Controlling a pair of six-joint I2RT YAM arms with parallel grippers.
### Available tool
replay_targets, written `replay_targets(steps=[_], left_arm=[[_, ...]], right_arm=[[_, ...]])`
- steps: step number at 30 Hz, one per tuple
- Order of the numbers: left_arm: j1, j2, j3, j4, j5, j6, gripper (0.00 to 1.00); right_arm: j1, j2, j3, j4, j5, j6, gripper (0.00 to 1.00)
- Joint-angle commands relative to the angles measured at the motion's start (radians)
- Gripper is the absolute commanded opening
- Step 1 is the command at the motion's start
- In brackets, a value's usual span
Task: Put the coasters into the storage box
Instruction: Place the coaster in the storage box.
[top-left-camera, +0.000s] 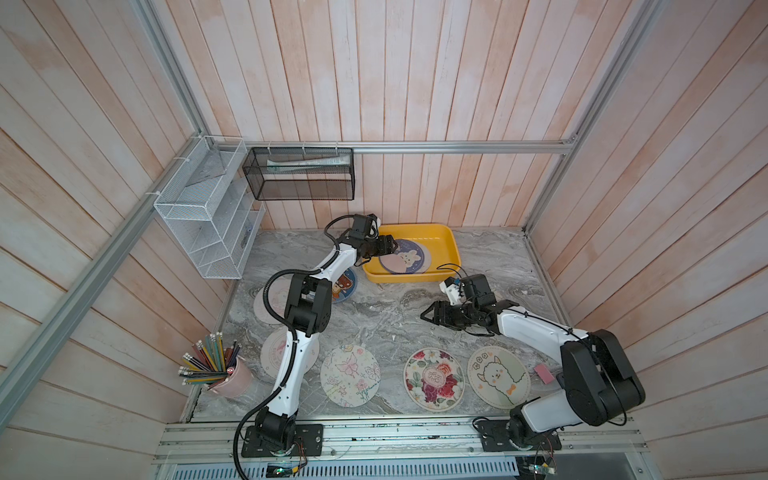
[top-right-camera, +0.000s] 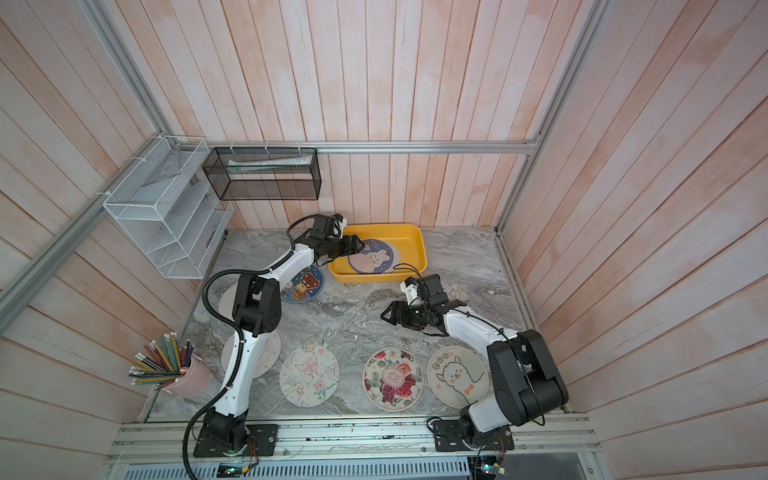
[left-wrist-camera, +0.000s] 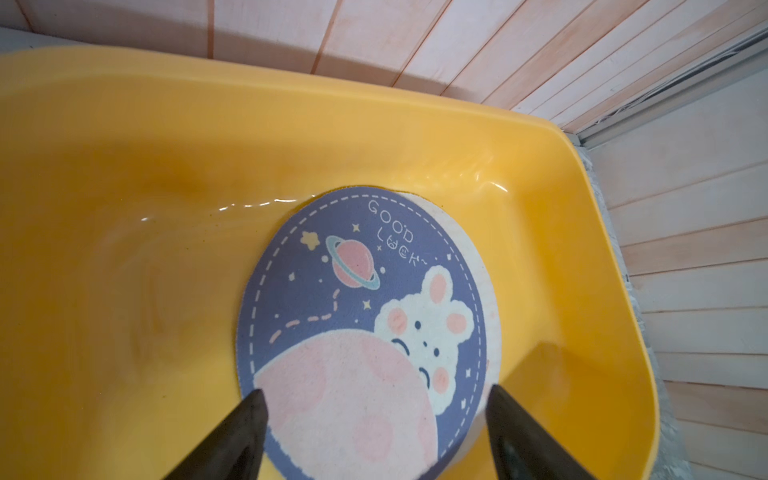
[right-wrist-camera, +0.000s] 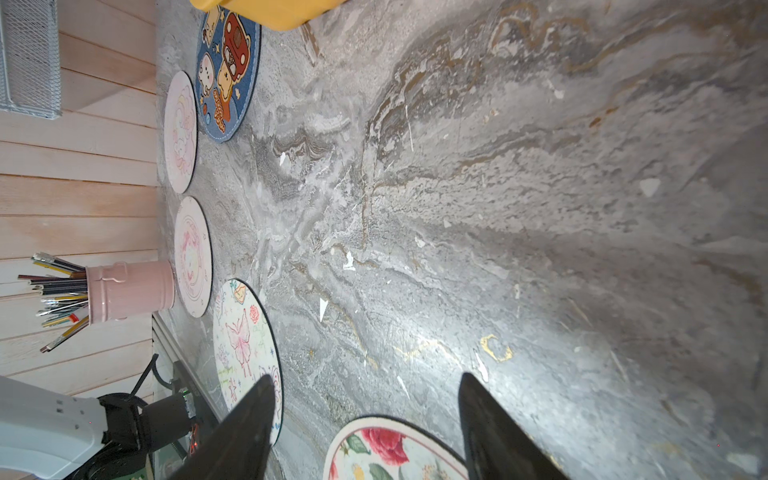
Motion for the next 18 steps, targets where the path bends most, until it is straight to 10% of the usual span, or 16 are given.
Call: replay_targets(steps=[1, 18], left_arm=[[-0.010, -0.071, -0.045, 0.003, -0.032, 0.019, 0.88], [-0.074, -0.390, -0.413, 0.194, 0.039, -0.047, 0.98]], right_arm=[[-0.006, -0.005, 0.009, -0.017, 0.013, 0.002, 0.71], [-0.276, 0.017, 0.152, -0.311, 0.263, -0.178, 0.78]])
